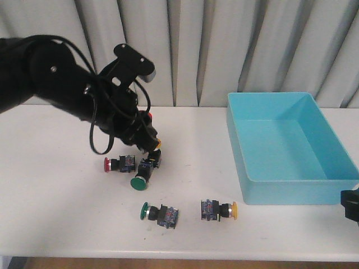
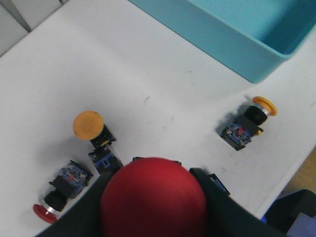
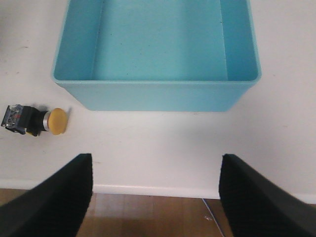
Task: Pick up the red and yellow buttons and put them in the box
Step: 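Lift the red button with the left gripper toward the box, then bring the right gripper to the red button and grasp it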
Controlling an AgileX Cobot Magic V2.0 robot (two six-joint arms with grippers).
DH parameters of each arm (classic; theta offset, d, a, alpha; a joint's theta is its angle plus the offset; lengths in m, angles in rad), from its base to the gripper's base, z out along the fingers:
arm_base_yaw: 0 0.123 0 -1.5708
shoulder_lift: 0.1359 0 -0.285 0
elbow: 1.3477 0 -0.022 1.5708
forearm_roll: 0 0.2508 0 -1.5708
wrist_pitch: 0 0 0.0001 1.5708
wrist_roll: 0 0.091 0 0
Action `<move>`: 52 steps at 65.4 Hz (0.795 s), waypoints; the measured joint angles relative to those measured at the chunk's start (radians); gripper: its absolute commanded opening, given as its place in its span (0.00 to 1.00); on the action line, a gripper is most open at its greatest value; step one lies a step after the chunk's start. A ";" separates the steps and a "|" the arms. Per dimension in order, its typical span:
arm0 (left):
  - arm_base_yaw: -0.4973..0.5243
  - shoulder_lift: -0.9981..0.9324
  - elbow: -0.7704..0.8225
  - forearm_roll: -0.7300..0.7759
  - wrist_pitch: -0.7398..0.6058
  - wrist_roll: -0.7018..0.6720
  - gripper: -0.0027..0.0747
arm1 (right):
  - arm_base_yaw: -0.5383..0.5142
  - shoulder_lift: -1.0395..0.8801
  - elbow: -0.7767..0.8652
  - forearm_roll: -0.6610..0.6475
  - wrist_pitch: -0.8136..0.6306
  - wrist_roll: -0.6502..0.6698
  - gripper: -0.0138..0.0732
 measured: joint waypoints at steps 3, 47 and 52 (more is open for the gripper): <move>0.000 -0.034 0.067 -0.032 -0.029 0.048 0.30 | 0.000 0.000 0.000 0.001 0.000 -0.010 0.74; 0.000 -0.101 0.295 -0.809 0.016 1.153 0.30 | 0.006 0.298 -0.073 0.788 0.227 -1.151 0.74; 0.000 -0.101 0.295 -0.819 0.023 1.184 0.30 | 0.050 0.334 -0.075 0.853 0.221 -1.283 0.74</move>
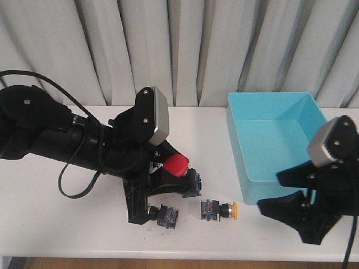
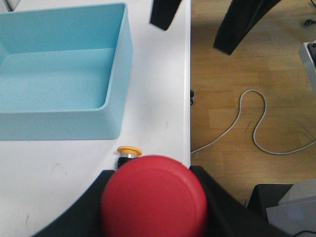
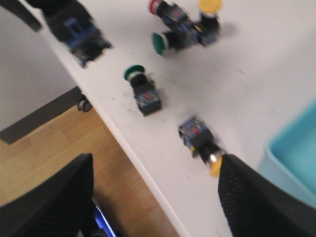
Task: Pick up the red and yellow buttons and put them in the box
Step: 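Bring the right gripper to the red button and grasp it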
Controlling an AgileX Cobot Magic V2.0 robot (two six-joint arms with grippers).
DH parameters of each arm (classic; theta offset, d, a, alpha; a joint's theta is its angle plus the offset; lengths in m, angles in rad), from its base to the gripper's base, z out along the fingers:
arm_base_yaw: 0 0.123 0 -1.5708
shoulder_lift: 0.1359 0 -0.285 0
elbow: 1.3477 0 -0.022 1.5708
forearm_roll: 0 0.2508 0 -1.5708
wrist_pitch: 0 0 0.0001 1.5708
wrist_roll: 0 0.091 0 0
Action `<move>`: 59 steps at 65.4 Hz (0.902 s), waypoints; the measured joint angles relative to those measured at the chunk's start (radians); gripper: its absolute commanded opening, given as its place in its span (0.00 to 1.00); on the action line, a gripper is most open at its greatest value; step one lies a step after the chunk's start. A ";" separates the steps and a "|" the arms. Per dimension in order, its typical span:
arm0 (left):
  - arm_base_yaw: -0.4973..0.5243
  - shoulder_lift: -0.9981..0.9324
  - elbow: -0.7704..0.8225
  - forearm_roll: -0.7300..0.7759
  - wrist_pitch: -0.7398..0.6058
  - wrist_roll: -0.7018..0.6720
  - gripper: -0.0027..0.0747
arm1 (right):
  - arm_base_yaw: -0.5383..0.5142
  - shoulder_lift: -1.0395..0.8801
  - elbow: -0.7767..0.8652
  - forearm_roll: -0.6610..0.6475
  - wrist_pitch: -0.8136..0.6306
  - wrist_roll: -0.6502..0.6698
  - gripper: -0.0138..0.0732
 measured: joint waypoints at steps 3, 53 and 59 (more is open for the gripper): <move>0.000 0.000 0.000 -0.004 0.004 0.008 0.30 | 0.042 0.023 -0.001 0.018 -0.013 -0.054 0.74; 0.000 0.000 0.000 -0.005 0.048 0.044 0.30 | 0.436 0.300 -0.157 0.097 -0.272 -0.378 0.66; 0.000 0.000 0.000 -0.005 0.048 0.044 0.30 | 0.436 0.300 -0.157 0.127 -0.261 -0.400 0.64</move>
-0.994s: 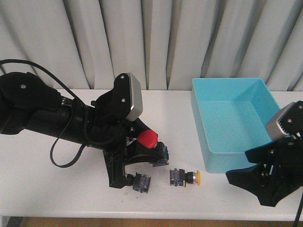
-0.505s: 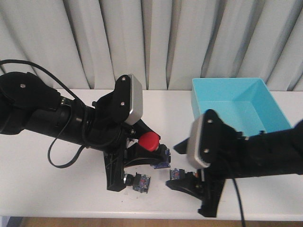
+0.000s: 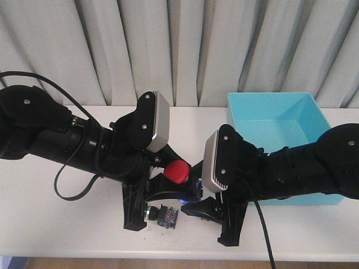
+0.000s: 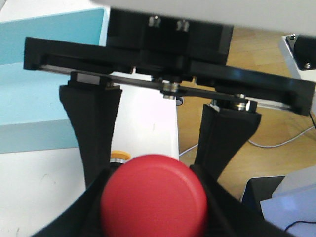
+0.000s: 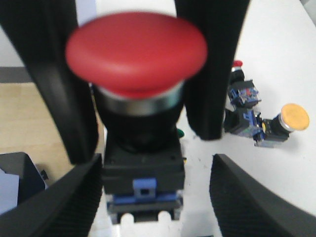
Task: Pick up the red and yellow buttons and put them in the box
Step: 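Bring the right gripper to the red button and grasp it, then carry the red button with the right gripper into the box and release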
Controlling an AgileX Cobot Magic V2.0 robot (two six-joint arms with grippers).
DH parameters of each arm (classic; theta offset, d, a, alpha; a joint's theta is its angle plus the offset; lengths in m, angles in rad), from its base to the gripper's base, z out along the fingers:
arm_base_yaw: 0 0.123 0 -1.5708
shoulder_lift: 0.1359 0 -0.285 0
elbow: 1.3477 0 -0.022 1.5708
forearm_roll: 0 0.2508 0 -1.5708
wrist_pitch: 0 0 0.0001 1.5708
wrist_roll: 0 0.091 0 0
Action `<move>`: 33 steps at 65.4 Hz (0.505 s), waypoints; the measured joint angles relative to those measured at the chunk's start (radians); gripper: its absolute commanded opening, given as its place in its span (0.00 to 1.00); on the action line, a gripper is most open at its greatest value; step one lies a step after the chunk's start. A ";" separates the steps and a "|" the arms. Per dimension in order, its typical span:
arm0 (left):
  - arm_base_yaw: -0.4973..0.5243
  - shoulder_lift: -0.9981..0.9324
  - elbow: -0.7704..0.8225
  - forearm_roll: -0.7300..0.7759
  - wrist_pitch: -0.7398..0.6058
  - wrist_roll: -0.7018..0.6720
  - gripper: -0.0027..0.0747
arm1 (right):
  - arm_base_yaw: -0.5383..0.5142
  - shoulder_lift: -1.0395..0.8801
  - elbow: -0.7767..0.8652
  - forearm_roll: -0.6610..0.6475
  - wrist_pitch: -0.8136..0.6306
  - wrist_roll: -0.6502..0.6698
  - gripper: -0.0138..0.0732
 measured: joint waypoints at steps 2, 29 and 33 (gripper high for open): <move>0.000 0.000 0.000 0.000 0.001 0.000 0.30 | 0.000 0.000 0.000 0.013 0.004 -0.011 0.64; 0.000 0.000 0.000 0.000 0.005 0.002 0.32 | 0.000 0.000 0.000 0.047 0.026 -0.058 0.41; 0.000 0.000 0.000 0.000 0.003 0.002 0.36 | 0.000 0.000 0.000 0.046 0.028 -0.060 0.39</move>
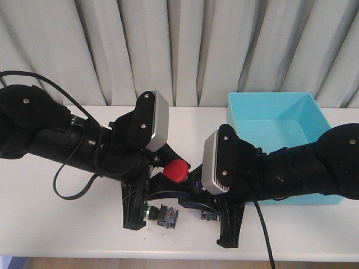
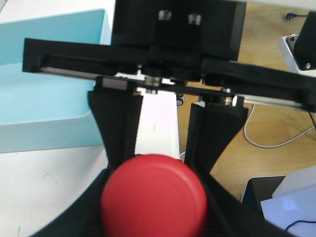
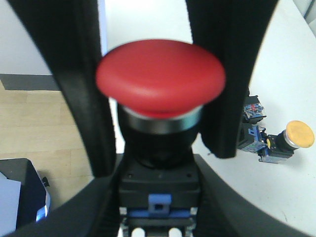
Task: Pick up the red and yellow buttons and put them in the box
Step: 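Carry the red button with the right gripper into the box and release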
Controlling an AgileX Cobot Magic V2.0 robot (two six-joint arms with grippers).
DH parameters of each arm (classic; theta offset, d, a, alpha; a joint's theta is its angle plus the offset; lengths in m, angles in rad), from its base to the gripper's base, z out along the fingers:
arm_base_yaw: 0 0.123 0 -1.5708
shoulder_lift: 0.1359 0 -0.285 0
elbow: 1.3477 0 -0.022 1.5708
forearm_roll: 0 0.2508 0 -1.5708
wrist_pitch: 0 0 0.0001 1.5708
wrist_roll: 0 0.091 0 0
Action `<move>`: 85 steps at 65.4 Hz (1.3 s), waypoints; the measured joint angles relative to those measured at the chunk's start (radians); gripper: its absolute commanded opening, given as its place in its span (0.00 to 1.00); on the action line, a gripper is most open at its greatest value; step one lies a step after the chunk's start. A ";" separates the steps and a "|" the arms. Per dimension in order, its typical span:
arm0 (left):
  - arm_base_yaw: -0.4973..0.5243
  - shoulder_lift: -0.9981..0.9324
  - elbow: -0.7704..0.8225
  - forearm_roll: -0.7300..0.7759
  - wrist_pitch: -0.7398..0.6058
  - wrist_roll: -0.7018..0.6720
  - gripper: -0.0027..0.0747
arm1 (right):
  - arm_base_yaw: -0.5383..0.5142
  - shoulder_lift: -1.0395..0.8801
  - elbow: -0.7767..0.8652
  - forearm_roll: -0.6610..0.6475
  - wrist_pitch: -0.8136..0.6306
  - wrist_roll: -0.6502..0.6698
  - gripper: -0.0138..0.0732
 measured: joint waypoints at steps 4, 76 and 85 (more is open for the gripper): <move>0.000 0.000 0.000 0.000 0.000 0.000 0.43 | 0.000 0.000 0.000 0.000 0.001 -0.001 0.39; 0.000 0.000 0.000 0.207 -0.177 -0.131 0.77 | -0.278 -0.057 -0.204 -0.951 0.053 1.452 0.41; 0.000 0.000 0.000 0.212 -0.177 -0.133 0.77 | -0.343 0.067 -0.315 -1.095 0.144 1.626 0.41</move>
